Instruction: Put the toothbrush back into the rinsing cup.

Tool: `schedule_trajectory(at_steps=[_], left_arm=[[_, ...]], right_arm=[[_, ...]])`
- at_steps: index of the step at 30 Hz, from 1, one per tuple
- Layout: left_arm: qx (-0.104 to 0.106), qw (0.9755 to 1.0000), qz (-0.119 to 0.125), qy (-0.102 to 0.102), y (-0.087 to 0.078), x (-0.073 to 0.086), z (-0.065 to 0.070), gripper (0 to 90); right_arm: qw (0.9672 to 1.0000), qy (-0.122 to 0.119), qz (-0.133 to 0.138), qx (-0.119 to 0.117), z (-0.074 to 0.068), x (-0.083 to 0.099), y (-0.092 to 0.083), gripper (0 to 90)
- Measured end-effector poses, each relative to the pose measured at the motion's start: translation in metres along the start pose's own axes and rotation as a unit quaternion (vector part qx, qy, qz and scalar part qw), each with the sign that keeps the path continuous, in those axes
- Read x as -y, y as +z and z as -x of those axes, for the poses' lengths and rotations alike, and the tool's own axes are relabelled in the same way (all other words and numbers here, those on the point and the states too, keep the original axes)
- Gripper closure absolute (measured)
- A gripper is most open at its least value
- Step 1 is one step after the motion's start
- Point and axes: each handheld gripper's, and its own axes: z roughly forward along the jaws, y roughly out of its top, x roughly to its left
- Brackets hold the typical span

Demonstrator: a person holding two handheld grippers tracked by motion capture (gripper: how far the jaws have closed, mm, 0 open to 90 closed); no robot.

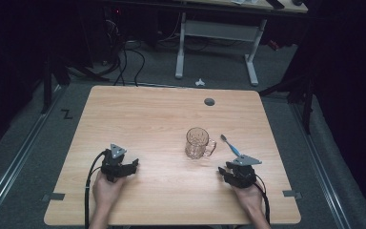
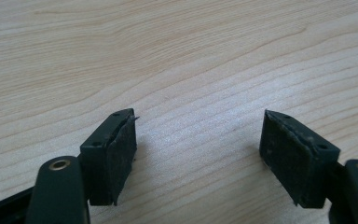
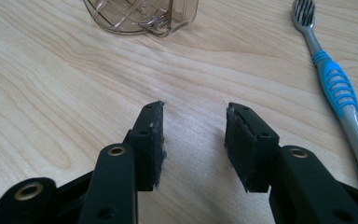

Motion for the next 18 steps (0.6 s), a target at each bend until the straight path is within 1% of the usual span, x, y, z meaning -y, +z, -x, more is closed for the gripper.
schedule_trajectory(at_steps=[14, 18], left_arm=[[0.0, 1.0, 0.0, 0.0, 0.0, 0.0, 0.0, 27.8], [0.0, 1.0, 0.0, 0.0, 0.0, 0.0, 0.0, 27.8]], right_arm=[[0.9999, 0.0, 0.011, 0.0, 0.002, 0.0, -0.013, 59.6], [0.9999, 0.0, 0.01, 0.002, 0.004, 0.0, -0.016, 59.9]])
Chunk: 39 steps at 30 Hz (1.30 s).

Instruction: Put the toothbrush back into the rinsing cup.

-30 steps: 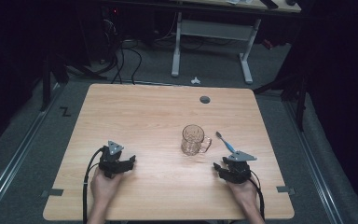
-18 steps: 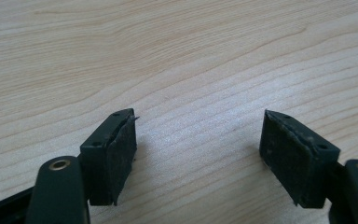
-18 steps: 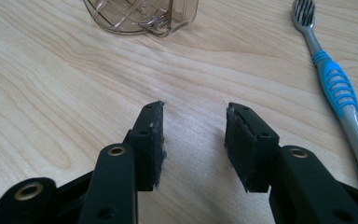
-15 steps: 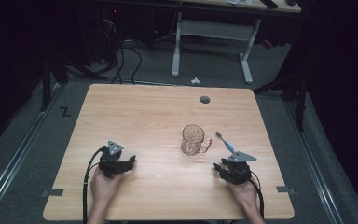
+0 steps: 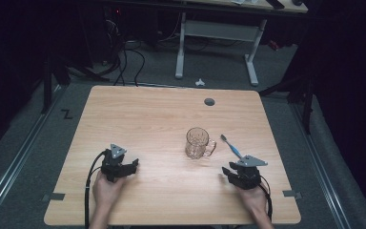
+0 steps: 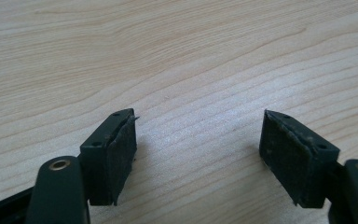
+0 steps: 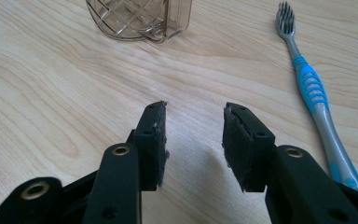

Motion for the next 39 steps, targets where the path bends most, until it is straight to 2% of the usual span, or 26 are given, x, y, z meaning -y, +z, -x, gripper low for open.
schedule_trajectory(at_steps=[39], left_arm=[[0.0, 1.0, 0.0, 0.0, 0.0, 0.0, 0.0, 27.8]], right_arm=[[0.9995, 0.013, 0.008, 0.027, 0.02, 0.012, -0.023, 61.2]])
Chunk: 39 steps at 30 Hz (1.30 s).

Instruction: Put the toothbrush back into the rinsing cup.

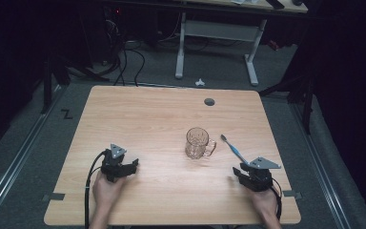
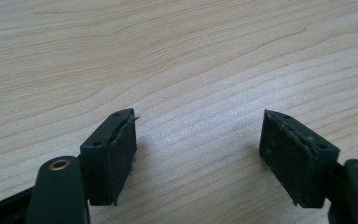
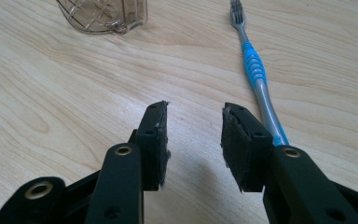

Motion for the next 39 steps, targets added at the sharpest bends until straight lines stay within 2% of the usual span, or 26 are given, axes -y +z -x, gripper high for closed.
schedule_trajectory(at_steps=[21, 39], left_arm=[[0.0, 1.0, 0.0, 0.0, 0.0, 0.0, 0.0, 27.8], [0.0, 1.0, 0.0, 0.0, 0.0, 0.0, 0.0, 27.8]], right_arm=[[0.9997, 0.008, 0.0, 0.024, 0.021, -0.006, -0.008, 61.3], [0.9986, -0.002, -0.033, 0.04, 0.041, -0.026, -0.005, 61.4]])
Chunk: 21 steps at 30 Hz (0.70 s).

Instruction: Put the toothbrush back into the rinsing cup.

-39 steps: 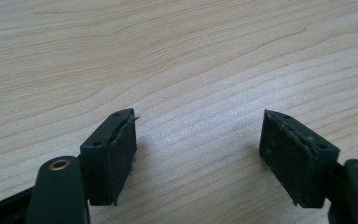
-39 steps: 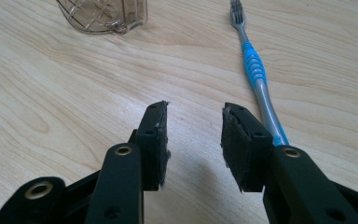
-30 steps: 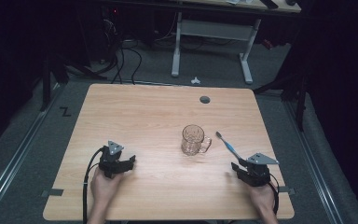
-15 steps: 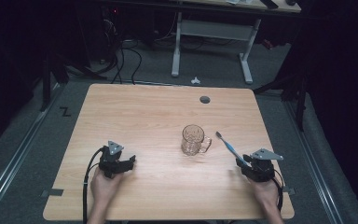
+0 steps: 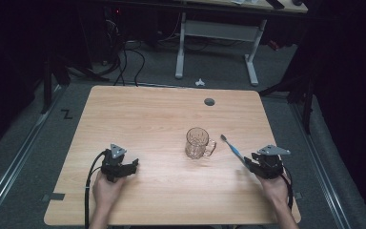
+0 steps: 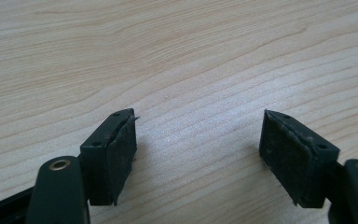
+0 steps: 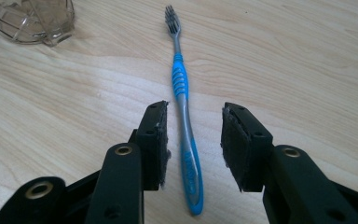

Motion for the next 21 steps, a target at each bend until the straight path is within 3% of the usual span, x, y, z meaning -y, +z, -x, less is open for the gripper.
schedule_trajectory(at_steps=[11, 21], left_arm=[[0.0, 1.0, 0.0, 0.0, 0.0, 0.0, 0.0, 27.8], [0.0, 1.0, 0.0, 0.0, 0.0, 0.0, 0.0, 27.8]], right_arm=[[0.9995, -0.001, -0.03, -0.004, 0.009, -0.017, 0.004, 62.4], [0.9986, -0.02, -0.049, -0.007, 0.009, -0.034, 0.012, 62.4]])
